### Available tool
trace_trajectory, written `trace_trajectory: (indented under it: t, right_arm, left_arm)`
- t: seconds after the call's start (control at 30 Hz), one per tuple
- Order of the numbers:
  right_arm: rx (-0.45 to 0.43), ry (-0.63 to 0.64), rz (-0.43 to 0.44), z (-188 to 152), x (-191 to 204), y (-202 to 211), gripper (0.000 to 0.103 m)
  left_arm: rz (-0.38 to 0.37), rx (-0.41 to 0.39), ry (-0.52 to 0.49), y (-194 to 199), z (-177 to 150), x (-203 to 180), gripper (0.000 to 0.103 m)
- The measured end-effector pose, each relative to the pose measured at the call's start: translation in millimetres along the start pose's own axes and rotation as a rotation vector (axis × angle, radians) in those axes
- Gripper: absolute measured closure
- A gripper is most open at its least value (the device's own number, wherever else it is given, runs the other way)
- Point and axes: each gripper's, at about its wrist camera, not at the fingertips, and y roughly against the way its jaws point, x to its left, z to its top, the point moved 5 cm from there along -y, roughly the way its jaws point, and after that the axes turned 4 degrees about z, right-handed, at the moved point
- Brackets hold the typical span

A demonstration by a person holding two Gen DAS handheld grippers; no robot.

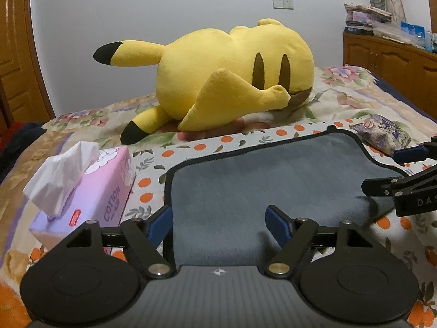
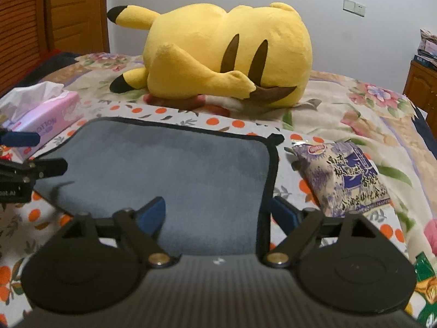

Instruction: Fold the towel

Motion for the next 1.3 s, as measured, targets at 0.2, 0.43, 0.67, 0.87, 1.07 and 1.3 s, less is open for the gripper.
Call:
trace_trajectory:
  t: [0.2, 0.43, 0.67, 0.87, 1.07, 1.3]
  right_arm:
    - [-0.008, -0.002, 0.0, -0.5, 1.6, 19.5, 0.014]
    - [-0.03, -0.011, 0.001, -0.2, 0.9, 46.8, 0.004]
    - [-0.057, -0.023, 0.005, -1.8, 2.4, 74.1, 0.0]
    - [-0.07, -0.02, 0.008, -2.2, 6.6, 95.3, 0.0]
    - [-0.087, -0.03, 0.012, -2.4, 11.2, 118.5, 0.0]
    - [-0.094, -0.04, 0.016, -9.8, 17.6, 144.4, 0.0]
  left_arm:
    - [0.003, -0.01, 0.006, 20.4, 1.7, -1.8, 0.016]
    - [0.006, -0.02, 0.008, 45.7, 2.3, -4.5, 0.008]
    - [0.009, -0.042, 0.028, 74.3, 5.1, -3.8, 0.002]
    - [0.009, -0.057, 0.021, 100.9, 5.8, -6.2, 0.001]
    - [0.003, -0.065, 0.027, 127.4, 4.4, -8.7, 0.0]
    - [-0.004, -0.069, 0.016, 158.2, -2.1, -16.9, 0.0]
